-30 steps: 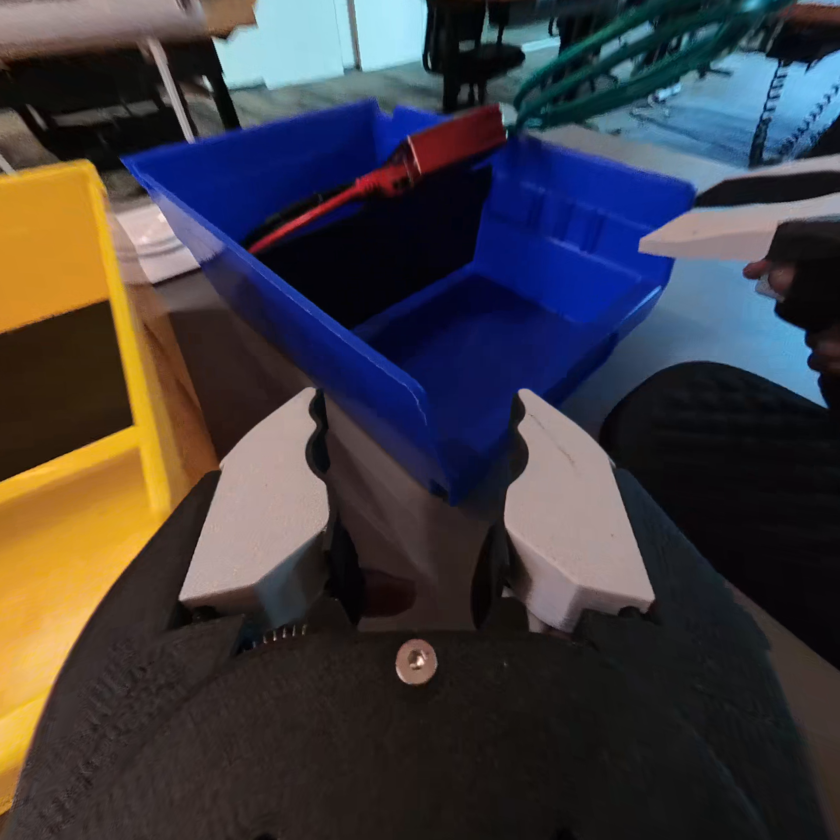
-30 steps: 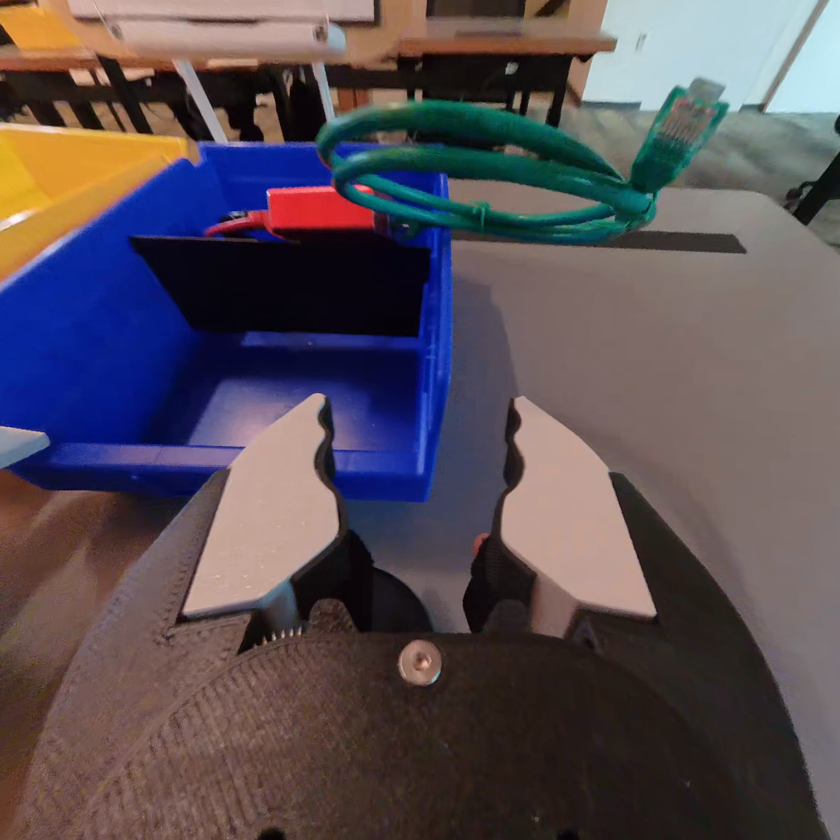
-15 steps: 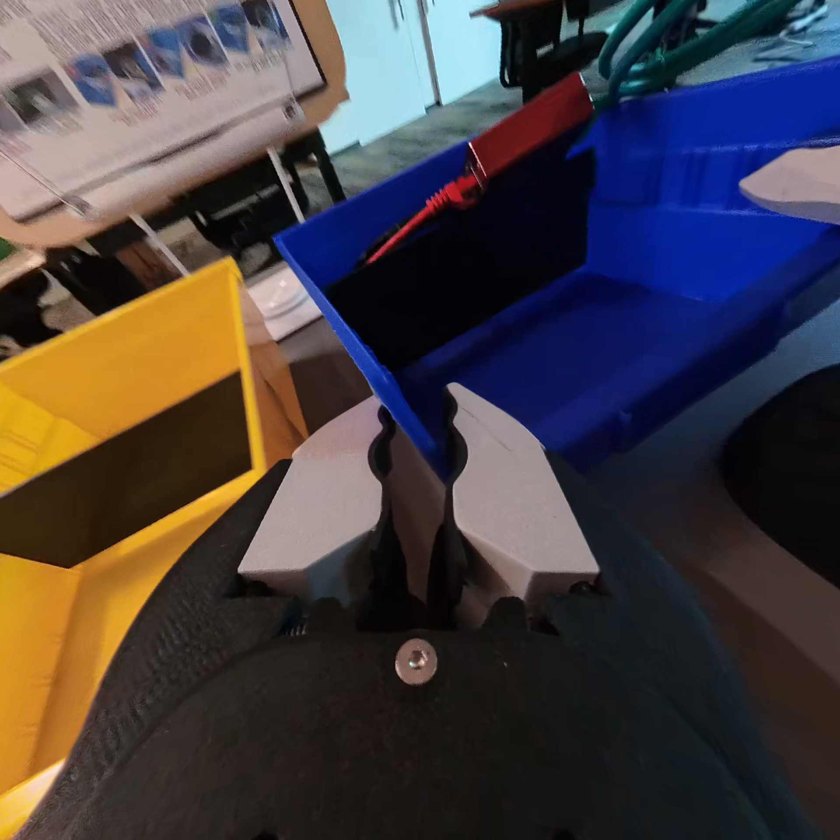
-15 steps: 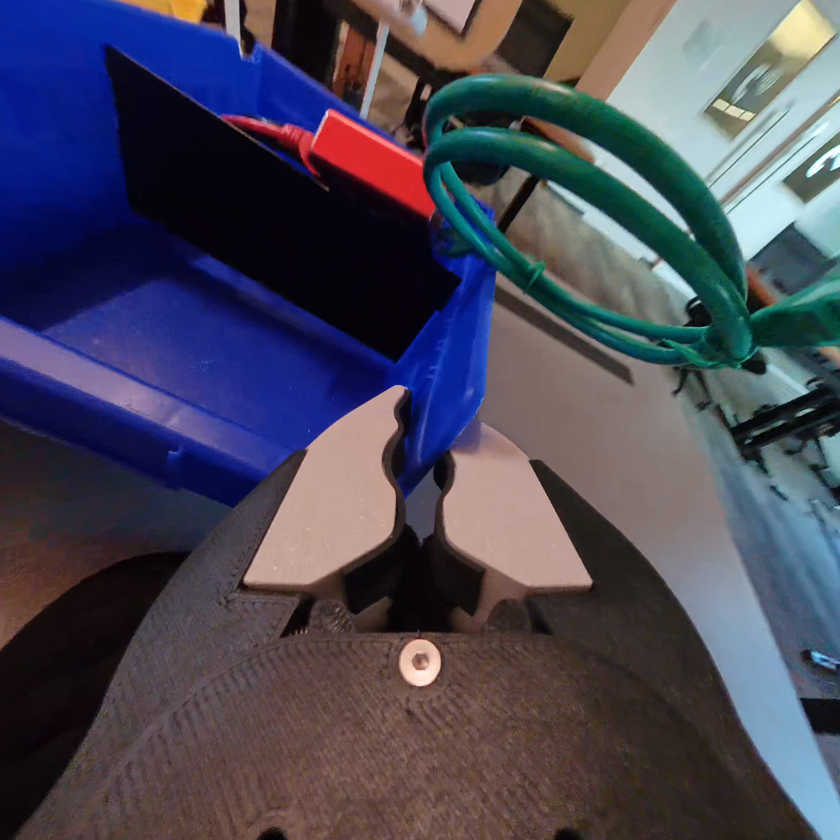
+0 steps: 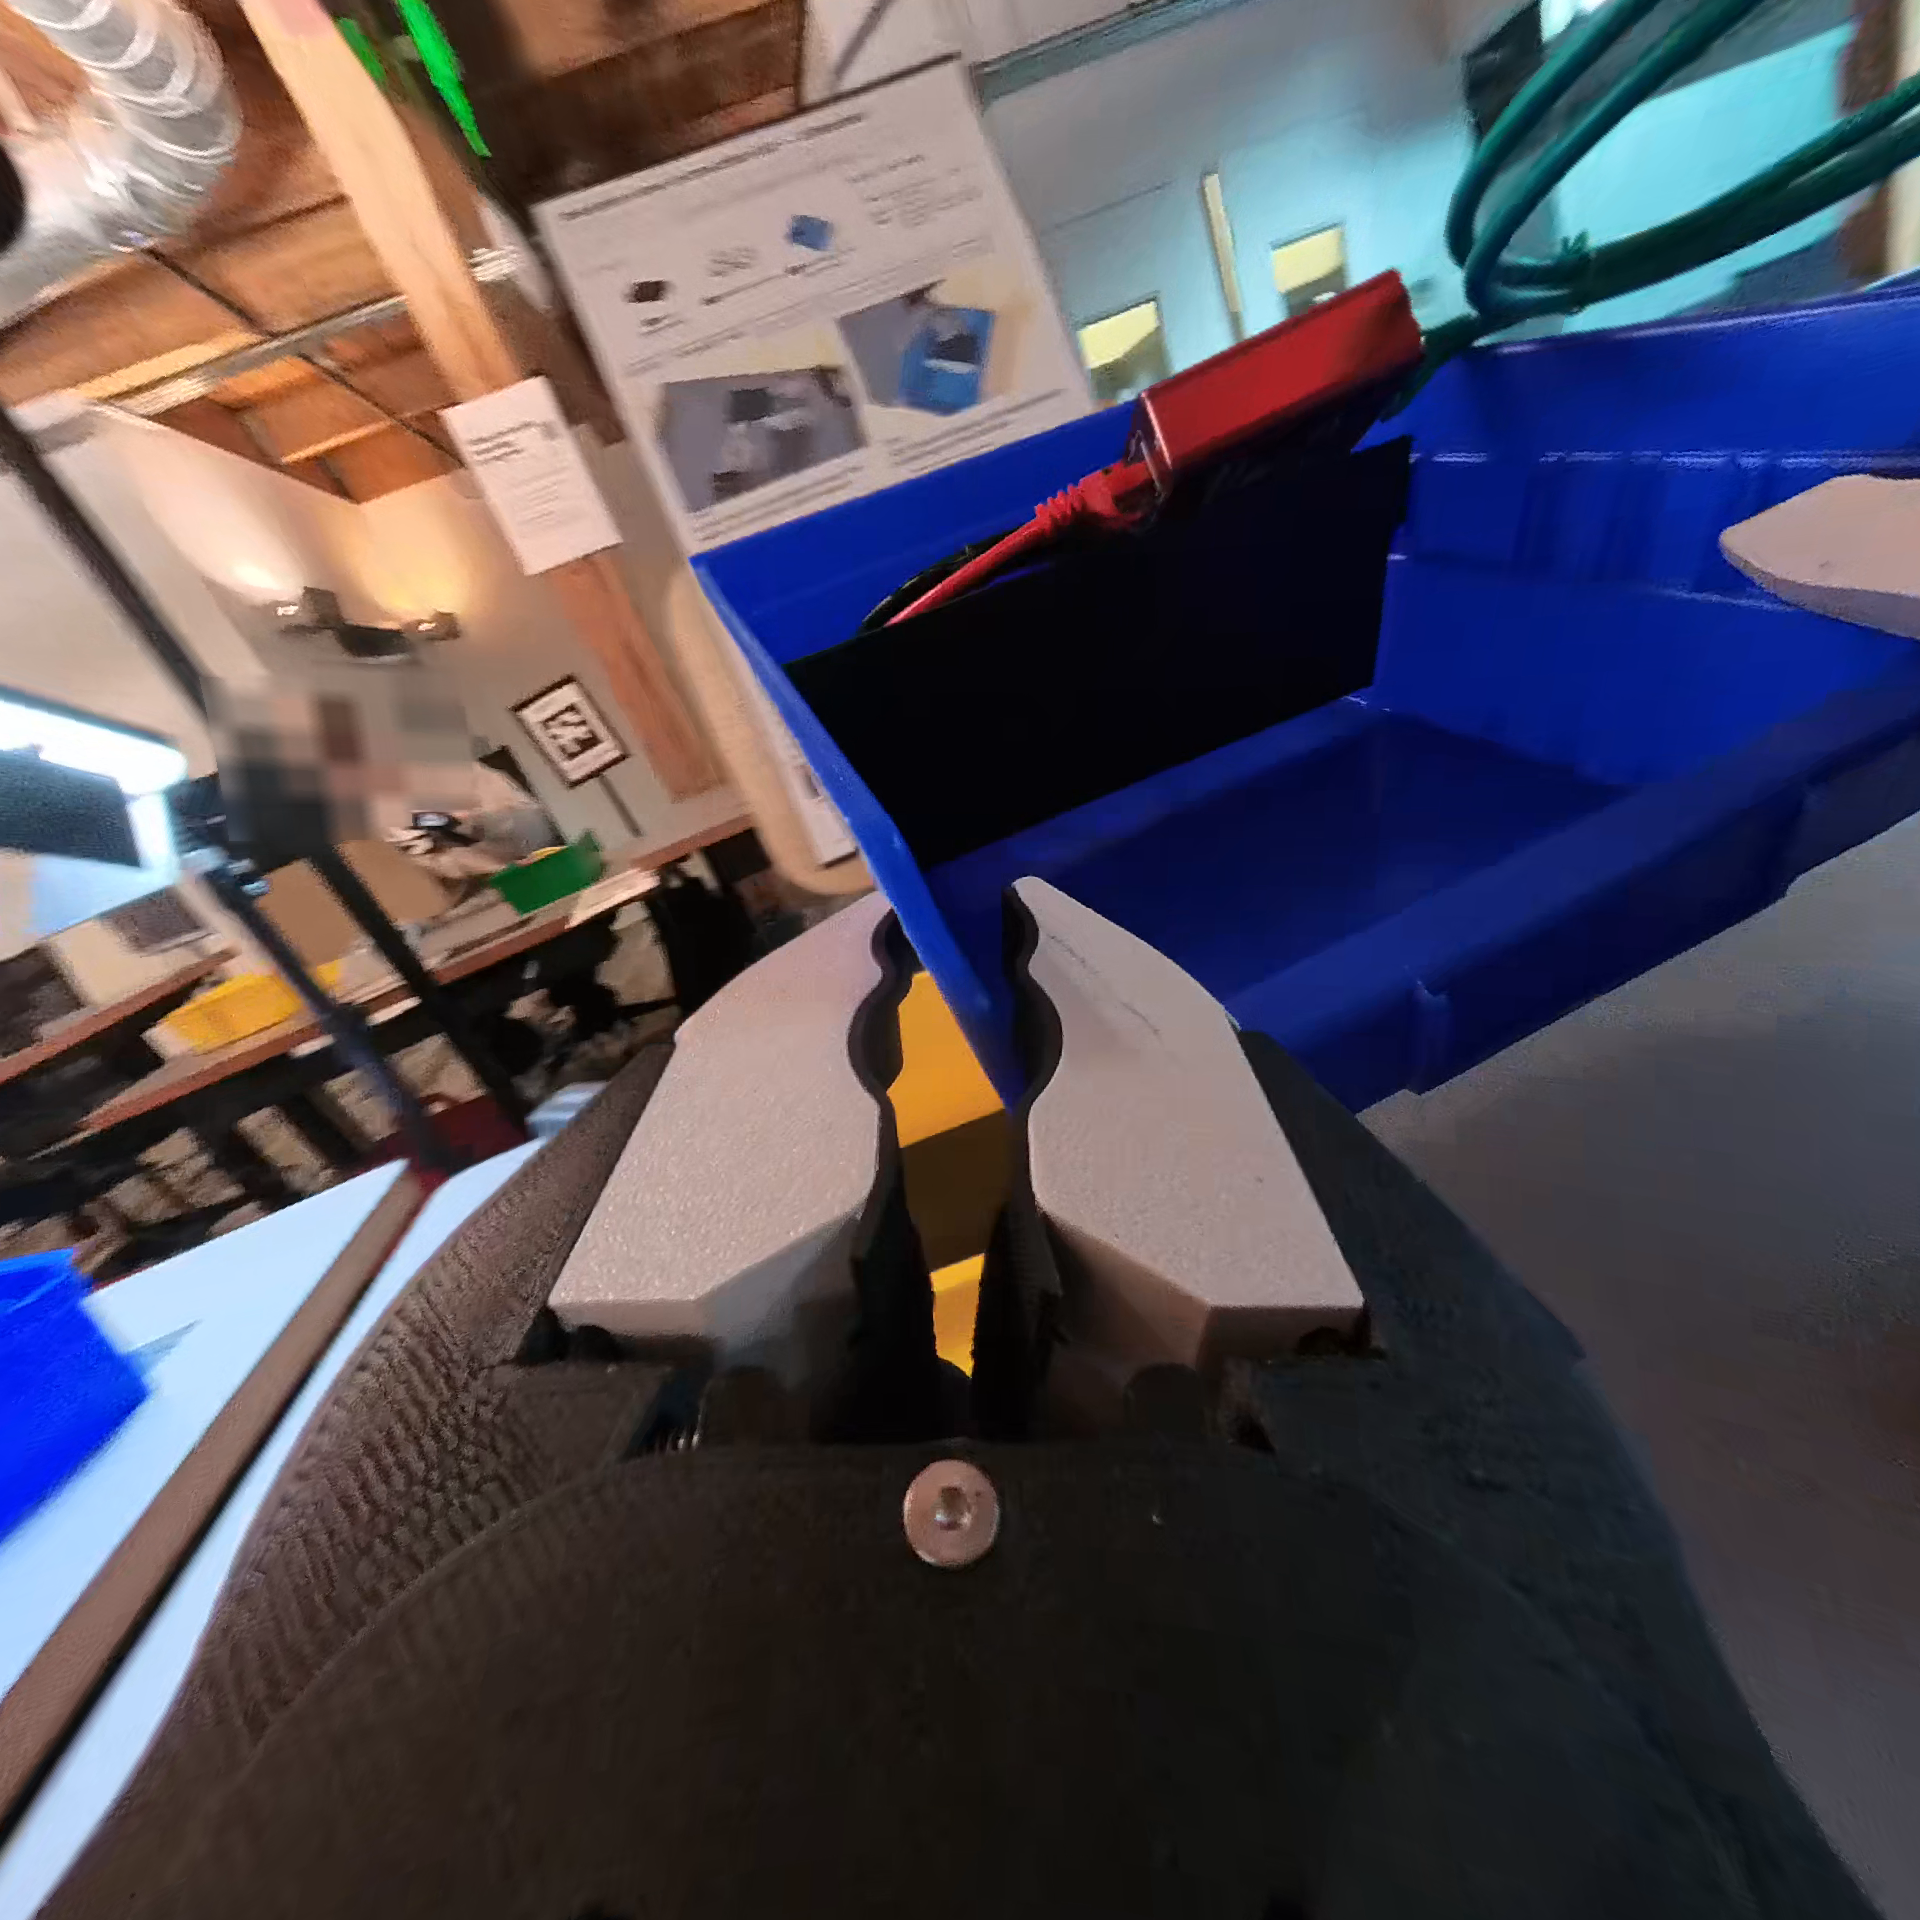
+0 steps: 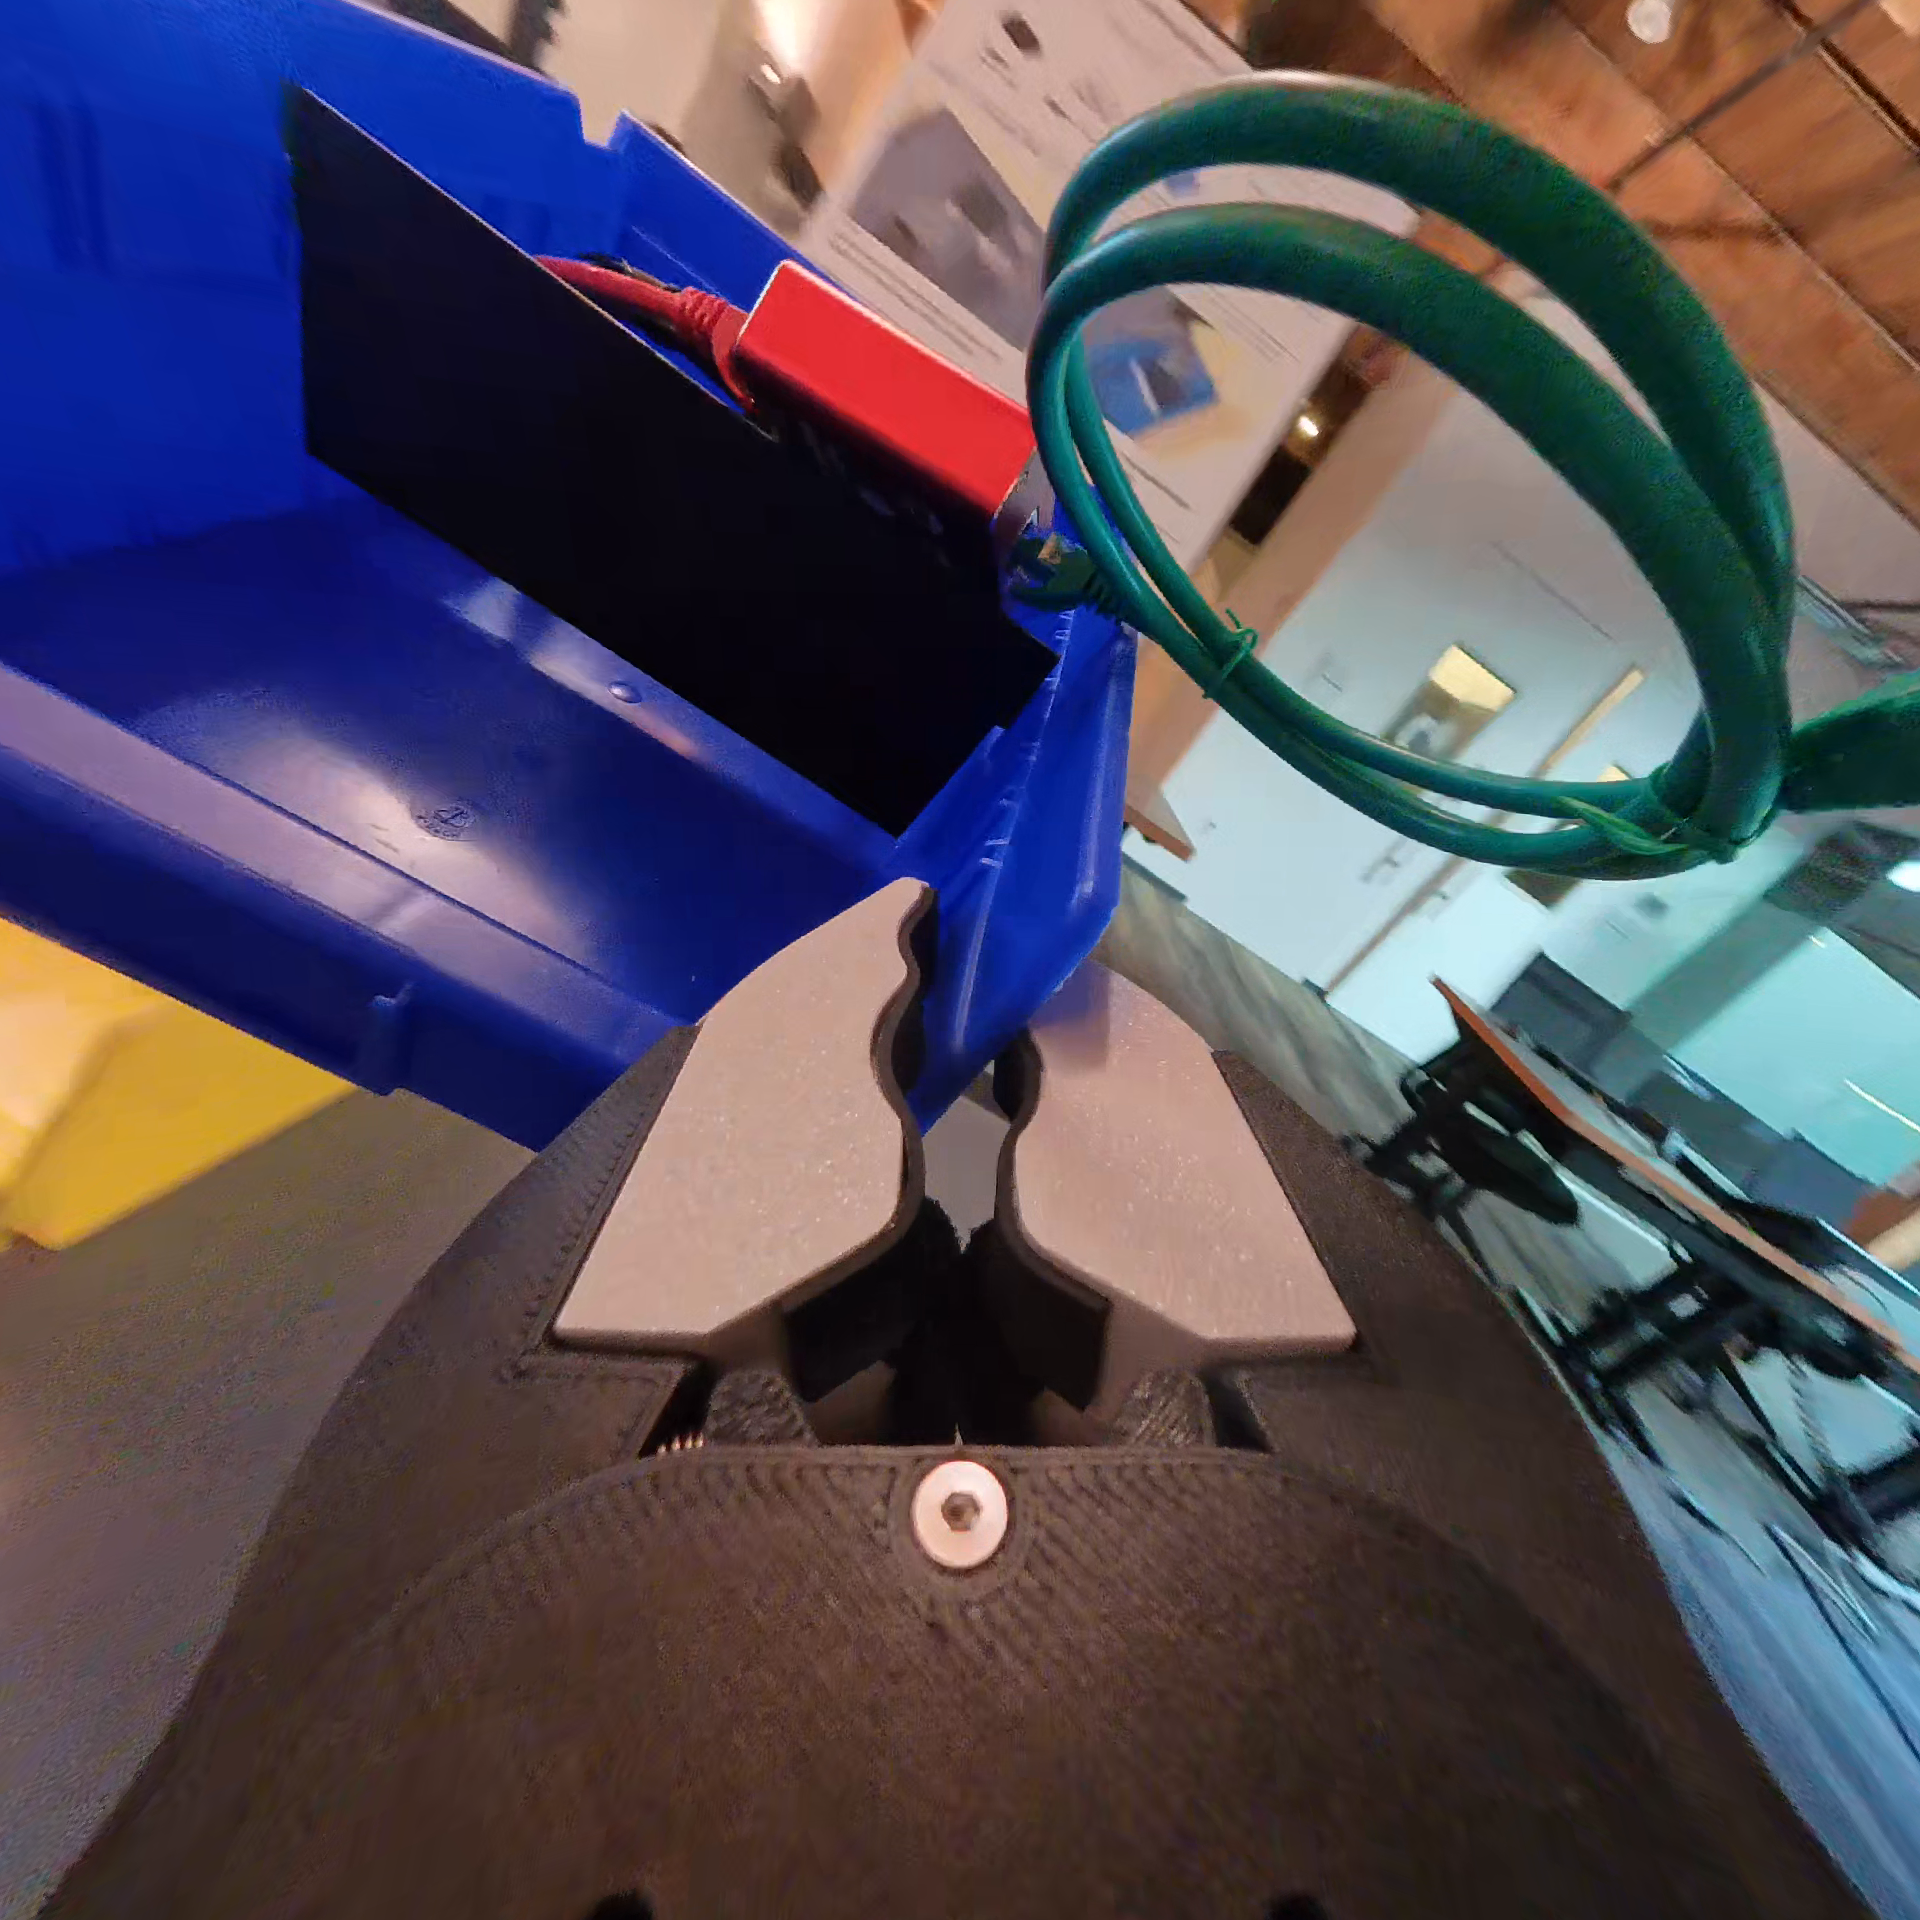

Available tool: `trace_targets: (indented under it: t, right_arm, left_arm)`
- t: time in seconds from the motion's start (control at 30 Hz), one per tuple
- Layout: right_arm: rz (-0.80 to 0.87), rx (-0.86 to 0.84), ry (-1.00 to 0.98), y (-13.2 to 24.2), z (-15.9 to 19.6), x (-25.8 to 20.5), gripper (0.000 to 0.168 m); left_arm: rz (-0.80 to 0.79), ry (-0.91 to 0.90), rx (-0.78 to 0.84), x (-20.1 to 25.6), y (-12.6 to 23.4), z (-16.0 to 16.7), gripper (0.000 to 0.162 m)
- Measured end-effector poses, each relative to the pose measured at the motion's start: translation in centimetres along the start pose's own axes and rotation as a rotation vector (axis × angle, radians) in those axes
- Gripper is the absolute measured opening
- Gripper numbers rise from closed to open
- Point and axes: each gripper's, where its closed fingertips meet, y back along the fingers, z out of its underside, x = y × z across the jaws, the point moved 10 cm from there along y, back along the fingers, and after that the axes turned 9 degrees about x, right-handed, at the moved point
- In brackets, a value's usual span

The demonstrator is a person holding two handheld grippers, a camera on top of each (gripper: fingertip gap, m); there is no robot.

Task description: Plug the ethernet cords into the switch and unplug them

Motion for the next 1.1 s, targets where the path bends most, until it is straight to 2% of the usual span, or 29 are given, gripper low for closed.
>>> trace_targets:
  t: [0.27, 0.43, 0.6, 0.67, 0.83, 0.87, 0.93, 0.97, 1.1]
  right_arm:
    - [-0.303, 0.189, -0.093, -5.2, -5.1, -13.2, 0.018]
    - [-0.440, 0.264, -0.142, -6.4, -7.9, -21.3, 0.019]
    - [-0.566, 0.223, -0.140, -5.9, -8.2, -27.5, 0.015]
    - [-0.595, 0.204, -0.135, -5.4, -7.8, -29.1, 0.023]
    - [-0.629, 0.129, -0.105, -5.1, -5.8, -31.1, 0.024]
    - [-0.640, 0.116, -0.092, -5.0, -5.5, -31.3, 0.017]
    - [-0.664, 0.095, -0.077, -4.9, -5.0, -31.7, 0.017]
    - [-0.676, 0.086, -0.073, -4.9, -4.9, -31.9, 0.027]
    - [-0.723, 0.026, -0.070, -5.2, -4.1, -32.5, 0.027]
  left_arm:
    - [-0.264, -0.062, -0.089, -11.3, 9.4, 2.5, 0.016]
    - [-0.399, -0.151, -0.167, -16.1, 14.9, 4.3, 0.014]
    - [-0.440, -0.174, -0.187, -19.1, 18.7, 6.3, 0.012]
    - [-0.425, -0.147, -0.205, -19.6, 19.7, 7.7, 0.012]
    - [-0.401, -0.127, -0.266, -19.2, 20.3, 11.3, 0.012]
    - [-0.394, -0.119, -0.282, -19.2, 20.4, 11.9, 0.012]
    - [-0.385, -0.080, -0.294, -19.2, 20.6, 12.9, 0.012]
    - [-0.385, -0.064, -0.301, -19.1, 20.8, 13.4, 0.012]
    - [-0.402, -0.012, -0.348, -19.0, 20.8, 15.1, 0.012]
